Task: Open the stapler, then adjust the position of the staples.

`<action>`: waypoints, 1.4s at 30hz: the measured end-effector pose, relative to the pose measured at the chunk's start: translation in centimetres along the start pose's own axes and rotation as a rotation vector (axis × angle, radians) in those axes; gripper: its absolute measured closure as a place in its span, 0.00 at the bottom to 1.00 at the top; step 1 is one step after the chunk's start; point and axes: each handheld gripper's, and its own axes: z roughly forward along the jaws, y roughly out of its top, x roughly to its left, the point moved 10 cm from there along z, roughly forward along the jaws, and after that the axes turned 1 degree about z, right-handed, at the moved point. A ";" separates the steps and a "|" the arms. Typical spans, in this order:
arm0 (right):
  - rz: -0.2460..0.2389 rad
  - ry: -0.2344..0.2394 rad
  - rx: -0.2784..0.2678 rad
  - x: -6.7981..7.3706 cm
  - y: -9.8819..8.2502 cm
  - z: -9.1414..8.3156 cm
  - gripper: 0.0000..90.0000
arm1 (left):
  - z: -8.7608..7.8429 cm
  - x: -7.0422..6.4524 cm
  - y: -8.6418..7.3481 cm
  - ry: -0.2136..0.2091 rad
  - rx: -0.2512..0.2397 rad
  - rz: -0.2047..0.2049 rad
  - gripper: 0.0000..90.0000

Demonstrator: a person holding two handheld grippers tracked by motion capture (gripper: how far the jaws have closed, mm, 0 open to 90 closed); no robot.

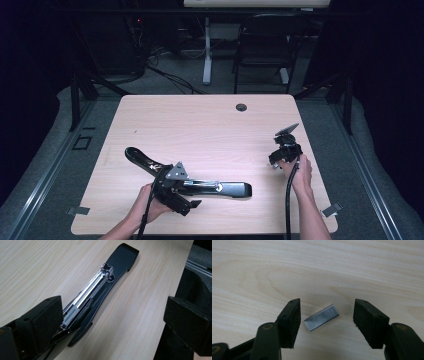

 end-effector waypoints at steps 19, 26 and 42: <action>-0.025 -0.014 0.027 -0.5 -0.4 0.2 0.66 | 0.3 -0.5 0.0 -0.014 0.012 0.015 0.03; -0.043 -0.008 0.034 -0.6 -0.5 0.1 0.78 | 0.4 -0.6 0.0 -0.016 0.018 0.018 0.03; -0.096 0.002 0.087 -0.6 -0.8 0.3 0.86 | 0.6 -1.0 -0.2 -0.040 0.042 0.030 0.02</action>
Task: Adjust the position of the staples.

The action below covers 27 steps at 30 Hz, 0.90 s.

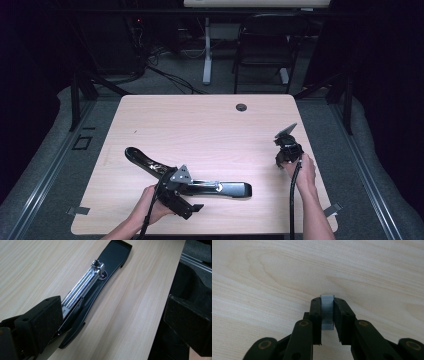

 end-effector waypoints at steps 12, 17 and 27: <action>-0.034 -0.001 0.065 0.3 0.5 0.0 0.82 | 0.1 -0.3 0.0 -0.010 0.009 0.005 0.02; -0.060 -0.019 0.115 0.5 1.1 -0.1 0.84 | 0.1 -0.2 -0.1 -0.012 0.013 0.004 0.02; -0.083 -0.040 0.171 0.6 1.2 0.0 0.83 | 0.2 -0.3 -0.2 -0.017 0.019 0.008 0.02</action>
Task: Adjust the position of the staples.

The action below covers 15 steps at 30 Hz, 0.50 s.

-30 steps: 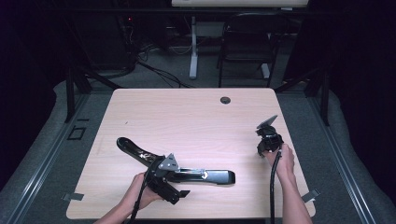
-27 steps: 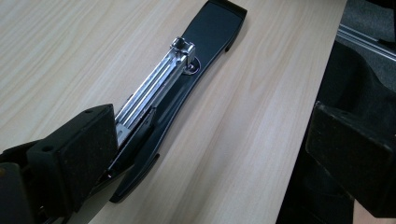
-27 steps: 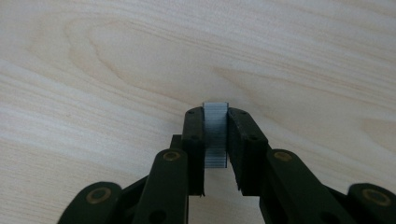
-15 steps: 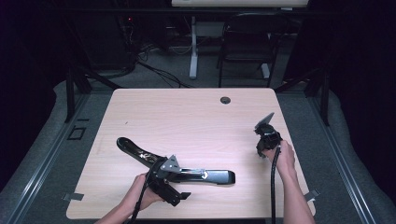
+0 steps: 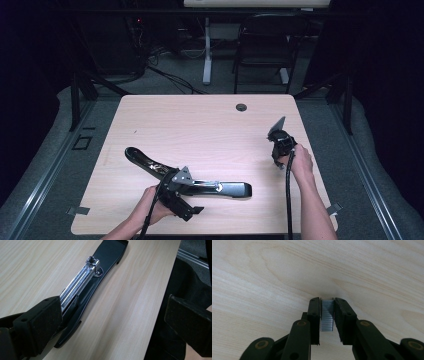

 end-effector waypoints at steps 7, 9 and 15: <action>-0.034 -0.014 0.032 -0.2 -0.1 -0.1 0.86 | 0.1 0.0 0.0 -0.005 0.004 0.000 0.01; -0.018 -0.008 0.012 0.0 0.0 0.1 0.86 | 0.2 0.0 0.0 -0.005 0.005 0.002 0.01; -0.036 -0.004 0.014 0.1 0.0 0.1 0.87 | 0.2 0.0 -0.1 -0.008 0.007 0.001 0.01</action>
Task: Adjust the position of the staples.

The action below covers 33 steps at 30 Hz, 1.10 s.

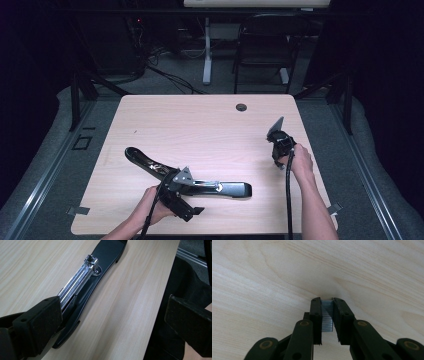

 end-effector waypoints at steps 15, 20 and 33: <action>-0.049 0.054 -0.053 1.3 0.0 -1.9 0.87 | -0.1 -0.2 -0.1 -0.004 -0.005 0.003 0.00; -0.101 0.047 -0.030 2.0 -0.2 -2.5 0.87 | -0.1 -0.1 -0.3 -0.003 0.002 -0.002 0.00; -0.166 0.094 -0.064 4.5 0.1 -3.7 0.87 | -0.1 0.0 -0.4 -0.001 0.003 0.004 0.00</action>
